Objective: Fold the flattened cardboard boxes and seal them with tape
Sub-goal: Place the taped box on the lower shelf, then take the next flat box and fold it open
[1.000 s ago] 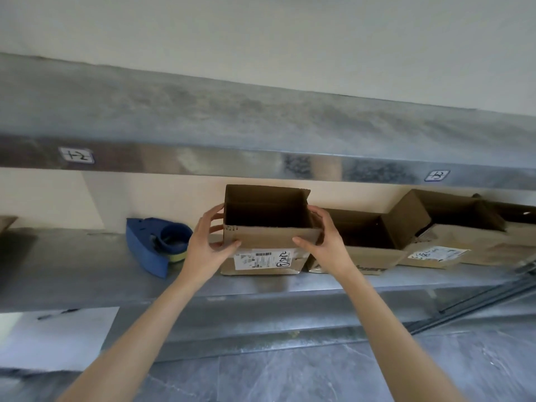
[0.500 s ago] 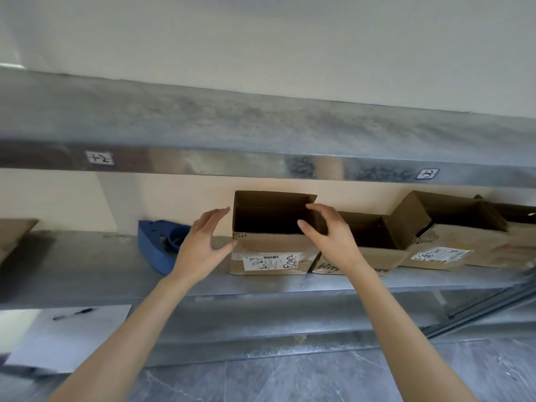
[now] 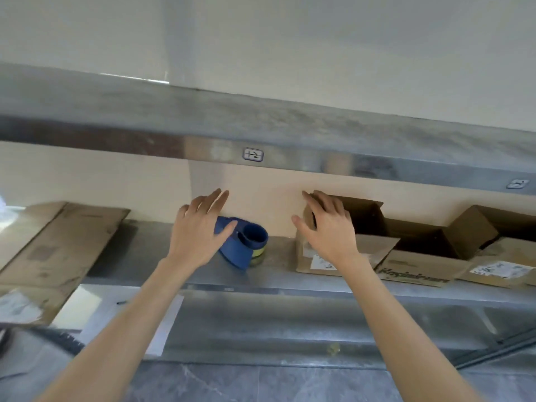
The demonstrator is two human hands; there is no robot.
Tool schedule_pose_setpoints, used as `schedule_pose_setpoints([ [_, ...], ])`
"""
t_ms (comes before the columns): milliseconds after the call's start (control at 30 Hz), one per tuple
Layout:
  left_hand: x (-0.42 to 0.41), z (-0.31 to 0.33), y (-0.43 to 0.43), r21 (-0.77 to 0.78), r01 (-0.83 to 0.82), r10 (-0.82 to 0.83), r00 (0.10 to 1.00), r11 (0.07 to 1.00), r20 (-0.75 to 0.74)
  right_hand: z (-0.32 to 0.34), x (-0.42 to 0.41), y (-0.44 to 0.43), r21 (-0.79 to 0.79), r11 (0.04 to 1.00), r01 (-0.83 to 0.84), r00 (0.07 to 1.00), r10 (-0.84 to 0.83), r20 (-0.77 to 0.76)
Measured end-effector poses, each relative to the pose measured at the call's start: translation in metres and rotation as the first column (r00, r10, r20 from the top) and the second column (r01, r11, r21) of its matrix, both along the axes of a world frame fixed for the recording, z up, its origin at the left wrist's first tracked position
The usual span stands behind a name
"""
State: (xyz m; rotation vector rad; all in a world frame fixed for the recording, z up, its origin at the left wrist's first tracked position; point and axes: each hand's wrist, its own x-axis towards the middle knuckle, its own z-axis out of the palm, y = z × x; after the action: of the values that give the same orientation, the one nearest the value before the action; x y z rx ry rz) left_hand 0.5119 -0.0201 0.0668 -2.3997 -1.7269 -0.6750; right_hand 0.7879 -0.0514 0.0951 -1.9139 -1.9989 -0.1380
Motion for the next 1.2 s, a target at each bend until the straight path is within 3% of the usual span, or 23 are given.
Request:
schedule_pose_setpoints([
  [433,-0.254,-0.018,0.002,-0.128,-0.130,0.128,0.991,0.983,-0.028,-0.023,-0.253,0.023,-0.120,0.990,-0.078,0.986,0.059,-0.153],
  [667,-0.331,-0.040,0.000,-0.220,-0.258,0.264,0.965,0.941,-0.004,-0.039,-0.321,0.037,-0.250,0.950,-0.185,0.972,0.141,-0.187],
  [1000,-0.422,-0.072,0.006,-0.397,-0.446,0.492,0.871,0.803,0.016,-0.080,-0.408,0.052,-0.404,0.865,-0.299,0.951,0.235,-0.201],
  [1200,-0.467,-0.092,0.031,-0.430,-0.430,0.471,0.882,0.794,-0.011,-0.104,-0.452,0.064,-0.481,0.847,-0.226,0.958,0.104,-0.265],
])
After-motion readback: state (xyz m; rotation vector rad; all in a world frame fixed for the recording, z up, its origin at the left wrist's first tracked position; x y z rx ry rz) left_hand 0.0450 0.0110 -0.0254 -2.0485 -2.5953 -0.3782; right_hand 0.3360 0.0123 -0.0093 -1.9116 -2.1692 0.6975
